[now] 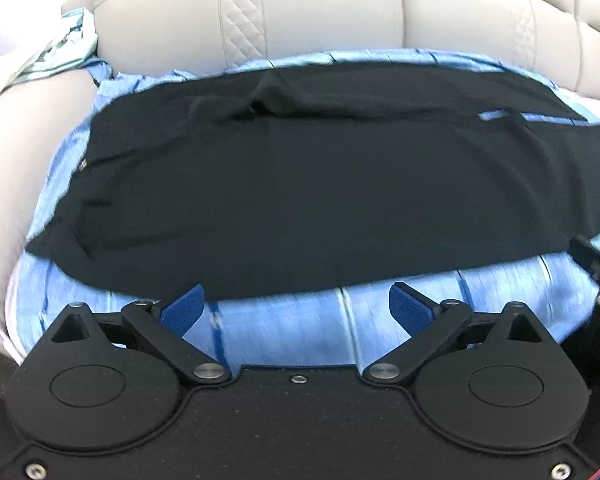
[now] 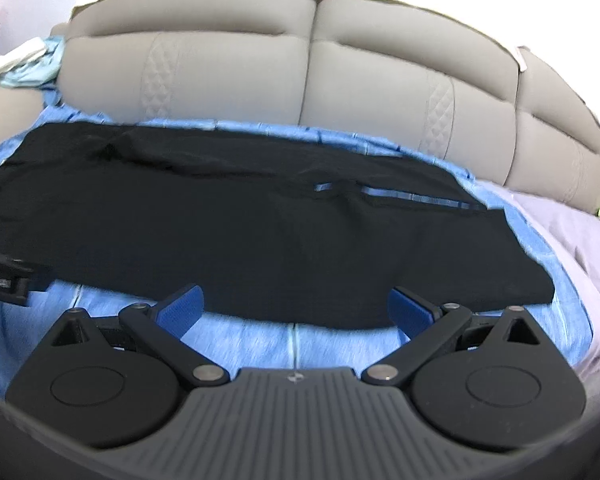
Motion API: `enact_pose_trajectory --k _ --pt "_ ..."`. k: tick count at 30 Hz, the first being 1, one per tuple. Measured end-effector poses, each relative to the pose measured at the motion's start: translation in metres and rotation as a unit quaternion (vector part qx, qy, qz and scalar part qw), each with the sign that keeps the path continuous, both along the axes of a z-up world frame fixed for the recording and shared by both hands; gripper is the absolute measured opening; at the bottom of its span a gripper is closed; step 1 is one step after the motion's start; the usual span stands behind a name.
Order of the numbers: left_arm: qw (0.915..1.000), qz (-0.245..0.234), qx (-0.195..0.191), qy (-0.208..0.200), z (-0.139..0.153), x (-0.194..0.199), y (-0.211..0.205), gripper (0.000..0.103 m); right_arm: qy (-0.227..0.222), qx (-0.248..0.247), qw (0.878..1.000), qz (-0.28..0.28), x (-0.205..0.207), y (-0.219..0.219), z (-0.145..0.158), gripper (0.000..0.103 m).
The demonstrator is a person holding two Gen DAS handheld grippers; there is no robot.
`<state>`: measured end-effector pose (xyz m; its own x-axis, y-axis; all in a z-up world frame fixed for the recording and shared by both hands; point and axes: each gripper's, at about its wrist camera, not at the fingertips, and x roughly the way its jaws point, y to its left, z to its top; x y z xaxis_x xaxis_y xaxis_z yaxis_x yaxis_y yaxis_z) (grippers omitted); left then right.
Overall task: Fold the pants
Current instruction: 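Lower both grippers onto the trouser hems and close them on the fabric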
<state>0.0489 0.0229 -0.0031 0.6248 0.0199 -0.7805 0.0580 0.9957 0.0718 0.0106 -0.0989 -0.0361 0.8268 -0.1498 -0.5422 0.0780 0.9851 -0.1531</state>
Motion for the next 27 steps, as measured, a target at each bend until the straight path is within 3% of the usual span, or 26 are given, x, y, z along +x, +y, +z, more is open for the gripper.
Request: enact_pose_trajectory --k 5,9,12,15,22,27 --pt "0.9984 0.05 0.0 -0.028 0.03 0.063 0.037 0.099 -0.045 0.03 0.998 -0.033 0.056 -0.025 0.023 0.103" --pt "0.9909 0.123 -0.051 -0.021 0.046 0.128 0.087 0.099 -0.062 0.103 0.991 -0.059 0.118 -0.057 0.037 0.103" --pt "0.9761 0.189 -0.107 -0.007 0.047 0.176 0.128 0.099 -0.052 0.162 0.983 -0.071 0.177 -0.083 0.04 0.103" --pt "0.9604 0.246 -0.131 0.009 0.037 0.223 0.164 0.099 -0.024 0.191 0.977 -0.092 0.24 -0.102 0.035 0.103" --pt "0.9307 0.351 -0.103 0.009 -0.007 0.308 0.214 0.099 0.07 0.184 0.968 -0.158 0.378 -0.121 -0.003 0.103" --pt "0.9098 0.397 -0.119 0.002 -0.034 0.346 0.241 0.099 0.098 0.169 0.961 -0.194 0.436 -0.134 -0.028 0.103"
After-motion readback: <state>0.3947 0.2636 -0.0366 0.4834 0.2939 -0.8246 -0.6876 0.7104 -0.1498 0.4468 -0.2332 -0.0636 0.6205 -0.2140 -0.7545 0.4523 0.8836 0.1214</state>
